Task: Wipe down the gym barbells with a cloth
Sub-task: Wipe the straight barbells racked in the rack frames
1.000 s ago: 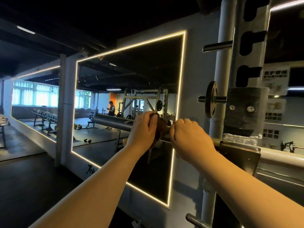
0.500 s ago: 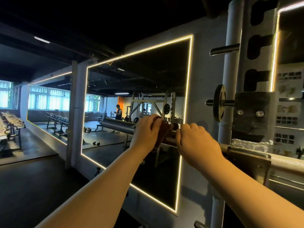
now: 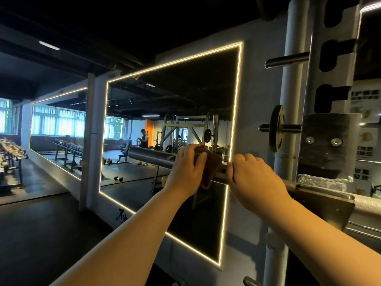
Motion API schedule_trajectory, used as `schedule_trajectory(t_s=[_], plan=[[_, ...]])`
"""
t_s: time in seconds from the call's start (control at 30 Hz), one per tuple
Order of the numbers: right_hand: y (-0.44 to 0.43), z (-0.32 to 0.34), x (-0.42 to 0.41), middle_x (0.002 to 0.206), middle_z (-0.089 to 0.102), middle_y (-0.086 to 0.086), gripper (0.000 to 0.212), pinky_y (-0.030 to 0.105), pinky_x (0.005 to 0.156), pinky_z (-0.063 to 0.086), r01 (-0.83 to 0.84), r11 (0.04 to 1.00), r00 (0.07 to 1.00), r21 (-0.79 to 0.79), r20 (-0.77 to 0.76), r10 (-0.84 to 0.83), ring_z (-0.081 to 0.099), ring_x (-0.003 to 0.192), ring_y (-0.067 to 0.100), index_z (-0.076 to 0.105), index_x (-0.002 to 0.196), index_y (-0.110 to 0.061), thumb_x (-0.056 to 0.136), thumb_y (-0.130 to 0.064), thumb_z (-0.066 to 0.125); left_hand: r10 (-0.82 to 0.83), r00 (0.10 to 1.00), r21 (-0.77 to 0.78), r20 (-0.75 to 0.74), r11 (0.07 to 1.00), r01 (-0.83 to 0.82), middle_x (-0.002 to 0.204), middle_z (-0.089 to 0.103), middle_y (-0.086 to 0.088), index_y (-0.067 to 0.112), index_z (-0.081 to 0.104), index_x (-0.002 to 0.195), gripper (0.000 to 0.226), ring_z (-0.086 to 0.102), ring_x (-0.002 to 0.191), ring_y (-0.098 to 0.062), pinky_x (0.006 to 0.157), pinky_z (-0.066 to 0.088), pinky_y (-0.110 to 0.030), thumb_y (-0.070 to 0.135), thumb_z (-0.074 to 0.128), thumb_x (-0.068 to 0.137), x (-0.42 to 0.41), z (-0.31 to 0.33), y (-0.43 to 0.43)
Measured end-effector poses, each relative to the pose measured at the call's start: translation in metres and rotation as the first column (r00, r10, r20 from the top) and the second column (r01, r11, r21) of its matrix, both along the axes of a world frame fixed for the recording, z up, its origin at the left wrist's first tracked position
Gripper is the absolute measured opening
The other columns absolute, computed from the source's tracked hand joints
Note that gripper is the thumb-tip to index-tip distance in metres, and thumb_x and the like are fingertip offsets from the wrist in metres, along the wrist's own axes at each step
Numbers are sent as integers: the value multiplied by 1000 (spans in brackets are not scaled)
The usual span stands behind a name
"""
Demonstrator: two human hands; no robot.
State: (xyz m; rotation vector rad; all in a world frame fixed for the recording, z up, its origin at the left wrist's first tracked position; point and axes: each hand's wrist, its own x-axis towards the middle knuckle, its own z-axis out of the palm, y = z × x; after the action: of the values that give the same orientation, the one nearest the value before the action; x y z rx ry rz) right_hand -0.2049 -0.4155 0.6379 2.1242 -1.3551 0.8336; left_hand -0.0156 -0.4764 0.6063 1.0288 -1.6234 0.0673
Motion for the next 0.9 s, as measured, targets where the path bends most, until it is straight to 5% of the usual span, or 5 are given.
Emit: schedule_trajectory(t_s=[0.2, 0.47, 0.7, 0.9], plan=[[2, 11, 13, 85, 44, 0, 23, 26, 63, 36, 126, 991, 984, 48, -130, -119, 46, 75, 16, 45, 99, -16, 107, -34, 32, 224, 958, 143, -180, 969, -199, 118, 40, 9, 25, 43, 126, 28, 49, 122, -16, 102, 49, -43, 44, 43, 106, 9, 18, -6], [-4, 12, 17, 79, 38, -4, 20, 26, 60, 34, 210, 977, 956, 21, -216, -201, 40, 67, 12, 38, 92, -20, 104, -36, 40, 77, 997, 22, 19, 997, -77, 124, 42, 9, 32, 41, 131, 32, 52, 116, -13, 95, 56, -44, 48, 41, 104, 16, -3, -4], [2, 15, 19, 76, 41, -6, 25, 25, 62, 41, 226, 974, 946, 5, -238, -218, 45, 66, 10, 40, 92, -20, 105, -41, 40, 234, 948, 173, -216, 965, -199, 124, 44, 5, 27, 42, 124, 22, 48, 121, -17, 101, 52, -48, 40, 44, 105, 32, 17, -19], [9, 28, 34, 75, 48, -5, 25, 24, 59, 39, 318, 946, 887, 64, -372, -273, 47, 64, 10, 46, 85, -22, 105, -35, 41, -7, 994, 28, -107, 1000, 10, 127, 44, 10, 36, 39, 130, 32, 55, 115, -12, 92, 59, -41, 46, 48, 102, 16, -9, -2]])
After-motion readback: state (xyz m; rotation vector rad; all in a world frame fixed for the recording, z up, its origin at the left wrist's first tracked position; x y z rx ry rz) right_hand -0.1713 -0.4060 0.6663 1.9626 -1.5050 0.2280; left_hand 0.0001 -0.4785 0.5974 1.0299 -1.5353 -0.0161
